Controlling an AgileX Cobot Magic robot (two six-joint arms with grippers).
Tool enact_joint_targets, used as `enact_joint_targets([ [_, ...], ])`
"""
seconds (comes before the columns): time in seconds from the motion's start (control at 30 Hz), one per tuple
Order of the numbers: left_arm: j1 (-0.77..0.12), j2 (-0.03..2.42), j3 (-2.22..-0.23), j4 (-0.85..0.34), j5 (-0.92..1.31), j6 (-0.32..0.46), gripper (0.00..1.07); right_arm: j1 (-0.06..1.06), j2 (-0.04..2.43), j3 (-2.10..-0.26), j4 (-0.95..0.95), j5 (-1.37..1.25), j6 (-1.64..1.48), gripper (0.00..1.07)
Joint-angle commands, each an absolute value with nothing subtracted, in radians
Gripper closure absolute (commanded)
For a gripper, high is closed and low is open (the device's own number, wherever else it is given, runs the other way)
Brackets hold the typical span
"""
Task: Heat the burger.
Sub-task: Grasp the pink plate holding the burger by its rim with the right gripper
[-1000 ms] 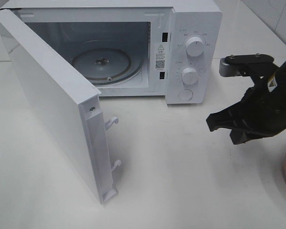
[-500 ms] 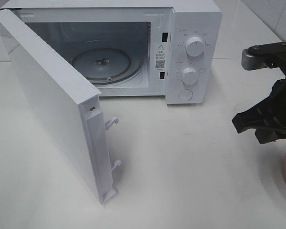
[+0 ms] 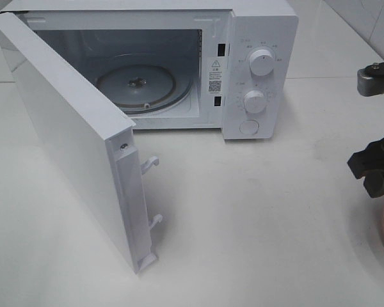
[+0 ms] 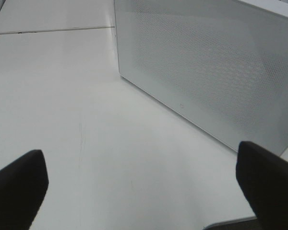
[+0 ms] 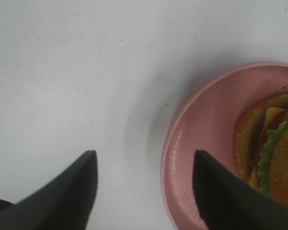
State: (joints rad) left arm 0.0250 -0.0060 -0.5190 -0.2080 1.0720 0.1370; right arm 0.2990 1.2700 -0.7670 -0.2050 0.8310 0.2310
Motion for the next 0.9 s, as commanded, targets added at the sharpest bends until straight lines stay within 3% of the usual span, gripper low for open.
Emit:
enact_joint_targets([
  [0.03,0.022,-0.007,-0.517,-0.211,1.069,0.136,0.07,0.291,1.262,-0.765,-0.247,0.836,0.219,0.27],
  [0.1,0.022,-0.007,-0.517,-0.211,1.069,0.136,0.07,0.291,1.262,-0.753,-0.285,0.834,0.22,0.17],
  [0.17,0.022,-0.007,-0.517,-0.211,1.069,0.136,0.07,0.291,1.264,-0.738,-0.296,0.831,0.223,0.16],
  [0.9,0.022,-0.007,-0.517,-0.21,1.069,0.137,0.07,0.156,1.286,-0.561,-0.247,0.684,0.287,0.21],
])
